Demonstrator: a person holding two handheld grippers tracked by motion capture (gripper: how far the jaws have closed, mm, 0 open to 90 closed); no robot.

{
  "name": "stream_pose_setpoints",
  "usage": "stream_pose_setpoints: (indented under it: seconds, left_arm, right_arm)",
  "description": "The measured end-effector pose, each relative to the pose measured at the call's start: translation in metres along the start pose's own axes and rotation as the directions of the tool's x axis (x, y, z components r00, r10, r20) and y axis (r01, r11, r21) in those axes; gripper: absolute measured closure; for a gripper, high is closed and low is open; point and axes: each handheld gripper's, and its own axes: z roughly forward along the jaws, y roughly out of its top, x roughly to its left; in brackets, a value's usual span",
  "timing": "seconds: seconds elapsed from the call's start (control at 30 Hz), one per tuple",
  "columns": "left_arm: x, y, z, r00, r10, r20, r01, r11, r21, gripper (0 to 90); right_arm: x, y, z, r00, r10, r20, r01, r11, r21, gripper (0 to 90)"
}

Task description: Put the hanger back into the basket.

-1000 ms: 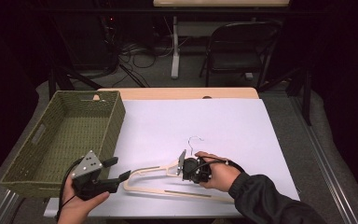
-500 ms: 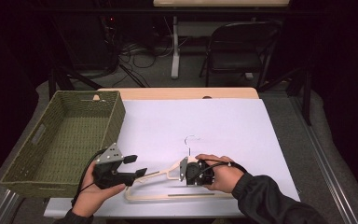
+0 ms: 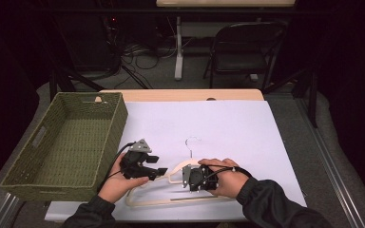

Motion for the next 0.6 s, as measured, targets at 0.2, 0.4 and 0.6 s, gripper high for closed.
stream_pose_setpoints:
  seconds: [0.2,0.4,0.6]
  left_arm:
    - [-0.004,0.004,0.019,0.9999,0.013,0.007,-0.014,0.9985,0.053,43.8]
    - [-0.006,0.006,0.031,0.9998,0.02,0.009,-0.021,0.9963,0.084,51.3]
    - [-0.01,0.008,0.04,0.9996,0.018,0.02,-0.02,0.9944,0.104,56.7]
  right_arm:
    - [0.001,0.002,-0.001,1.0,0.0,0.002,0.0,1.0,0.007,85.4]
    - [0.003,0.004,0.0,0.9999,-0.01,0.008,0.009,0.9999,0.006,85.4]
    - [0.004,0.005,0.002,0.9999,-0.004,0.013,0.004,1.0,-0.004,85.4]
